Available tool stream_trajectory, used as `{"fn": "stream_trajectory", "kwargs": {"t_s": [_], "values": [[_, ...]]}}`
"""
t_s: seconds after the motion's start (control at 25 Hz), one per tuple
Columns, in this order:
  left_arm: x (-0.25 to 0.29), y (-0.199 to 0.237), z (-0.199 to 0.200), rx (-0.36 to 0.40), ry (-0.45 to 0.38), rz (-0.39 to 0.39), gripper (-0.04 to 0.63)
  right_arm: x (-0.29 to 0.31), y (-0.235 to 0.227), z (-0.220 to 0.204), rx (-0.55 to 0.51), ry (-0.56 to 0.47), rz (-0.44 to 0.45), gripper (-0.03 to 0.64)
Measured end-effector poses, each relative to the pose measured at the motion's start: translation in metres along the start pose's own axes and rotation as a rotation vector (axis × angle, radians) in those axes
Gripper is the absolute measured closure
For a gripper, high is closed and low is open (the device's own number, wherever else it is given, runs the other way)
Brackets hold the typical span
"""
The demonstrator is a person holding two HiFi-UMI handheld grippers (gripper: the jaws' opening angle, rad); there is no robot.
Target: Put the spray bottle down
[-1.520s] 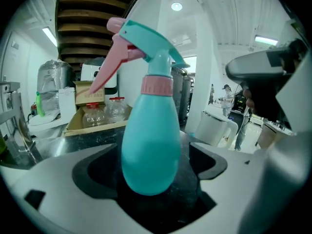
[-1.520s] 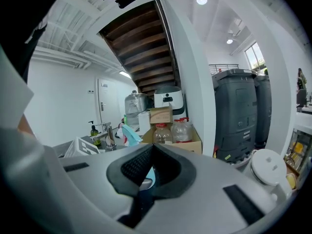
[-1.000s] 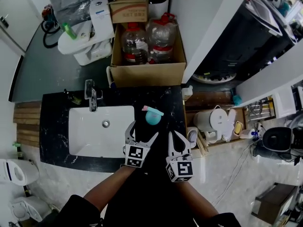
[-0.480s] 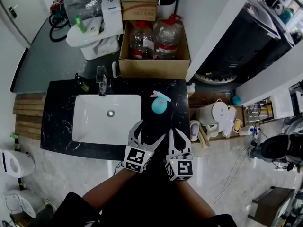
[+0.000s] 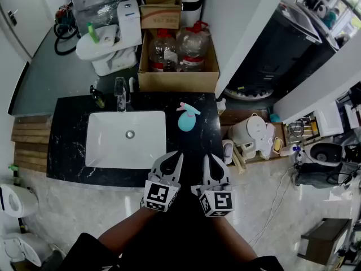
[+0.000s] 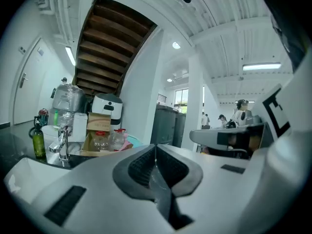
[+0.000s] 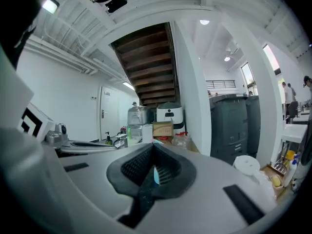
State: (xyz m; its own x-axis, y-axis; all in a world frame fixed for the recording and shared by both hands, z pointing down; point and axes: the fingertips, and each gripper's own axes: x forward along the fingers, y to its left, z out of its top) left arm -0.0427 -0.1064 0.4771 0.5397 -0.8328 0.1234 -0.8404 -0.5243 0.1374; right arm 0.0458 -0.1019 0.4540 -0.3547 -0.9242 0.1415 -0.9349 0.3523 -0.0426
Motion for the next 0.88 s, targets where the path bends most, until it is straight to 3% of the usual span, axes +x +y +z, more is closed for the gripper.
{"fn": "stream_trajectory", "kwargs": {"t_s": [0.2, 0.44, 0.88], "values": [[-0.013, -0.012, 0.007, 0.033, -0.005, -0.013, 0.583, -0.005, 0.017, -0.001, -0.008, -0.003, 0.042, 0.601], [-0.027, -0.008, 0.007, 0.051, 0.029, 0.038, 0.583, -0.009, 0.04, -0.003, -0.071, -0.01, 0.086, 0.601], [-0.035, -0.018, 0.009, 0.052, -0.003, 0.038, 0.583, -0.022, 0.039, -0.01, -0.079, 0.02, 0.041, 0.601]]}}
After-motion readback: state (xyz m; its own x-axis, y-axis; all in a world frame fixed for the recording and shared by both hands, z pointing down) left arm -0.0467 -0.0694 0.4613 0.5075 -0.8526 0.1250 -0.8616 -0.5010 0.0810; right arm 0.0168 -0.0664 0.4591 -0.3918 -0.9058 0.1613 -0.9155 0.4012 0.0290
